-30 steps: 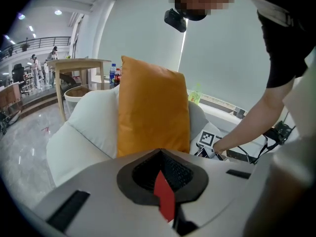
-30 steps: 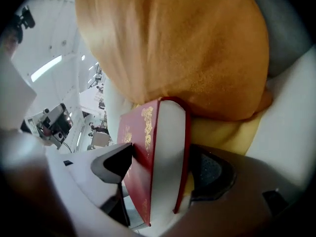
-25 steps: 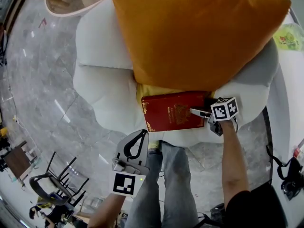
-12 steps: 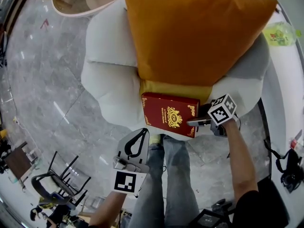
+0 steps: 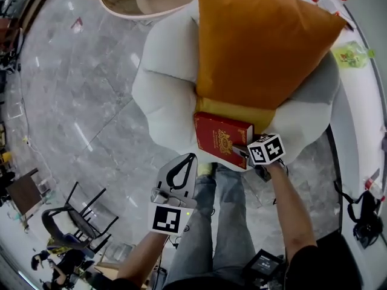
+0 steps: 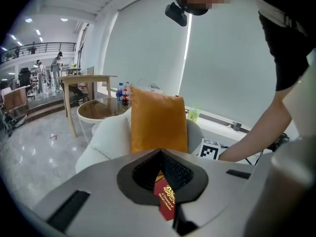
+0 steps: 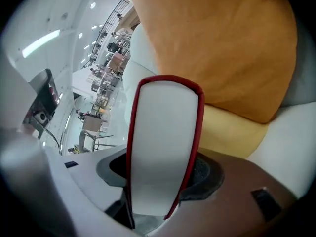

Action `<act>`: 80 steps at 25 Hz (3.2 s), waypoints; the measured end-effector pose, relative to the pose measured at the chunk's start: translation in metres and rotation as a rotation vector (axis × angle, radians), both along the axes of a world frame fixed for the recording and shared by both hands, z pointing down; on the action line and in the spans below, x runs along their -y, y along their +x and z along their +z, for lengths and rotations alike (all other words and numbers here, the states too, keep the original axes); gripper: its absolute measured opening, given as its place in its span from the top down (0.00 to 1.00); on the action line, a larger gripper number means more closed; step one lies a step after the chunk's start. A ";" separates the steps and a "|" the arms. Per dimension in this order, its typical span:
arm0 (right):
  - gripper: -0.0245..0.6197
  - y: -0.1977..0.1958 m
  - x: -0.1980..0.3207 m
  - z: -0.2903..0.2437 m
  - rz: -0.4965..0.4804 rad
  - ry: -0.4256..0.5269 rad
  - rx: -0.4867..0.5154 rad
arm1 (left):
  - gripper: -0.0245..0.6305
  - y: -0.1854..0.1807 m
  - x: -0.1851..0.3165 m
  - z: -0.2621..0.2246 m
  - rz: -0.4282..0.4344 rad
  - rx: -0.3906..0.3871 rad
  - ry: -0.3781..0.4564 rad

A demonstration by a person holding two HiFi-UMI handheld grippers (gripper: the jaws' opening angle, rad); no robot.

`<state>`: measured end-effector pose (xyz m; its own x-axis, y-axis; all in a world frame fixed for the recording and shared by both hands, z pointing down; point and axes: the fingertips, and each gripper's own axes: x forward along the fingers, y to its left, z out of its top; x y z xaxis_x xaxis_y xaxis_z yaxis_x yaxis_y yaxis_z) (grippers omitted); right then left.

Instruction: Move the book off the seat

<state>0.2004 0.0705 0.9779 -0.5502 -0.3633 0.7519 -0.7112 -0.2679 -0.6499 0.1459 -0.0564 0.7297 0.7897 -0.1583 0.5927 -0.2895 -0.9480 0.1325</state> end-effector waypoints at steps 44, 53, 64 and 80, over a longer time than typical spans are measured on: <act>0.59 0.006 0.137 -0.573 0.263 0.641 0.268 | 0.95 -0.223 0.058 -0.397 -0.673 -0.159 0.388; 0.59 -0.050 0.178 -0.599 0.195 0.703 0.289 | 0.95 -0.277 0.074 -0.415 -0.742 -0.195 0.412; 0.59 -0.123 0.240 -0.614 0.294 0.710 0.225 | 0.95 -0.344 0.161 -0.408 -0.676 -0.263 0.379; 0.59 -0.202 0.331 -0.630 0.492 0.768 0.172 | 0.95 -0.446 0.284 -0.397 -0.593 -0.341 0.303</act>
<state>-0.0018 -0.2607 0.3482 -0.2837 -0.9500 0.1304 -0.5094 0.0341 -0.8598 -0.3001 -0.3407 0.3328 0.6528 -0.7326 0.1928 -0.7533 -0.6545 0.0641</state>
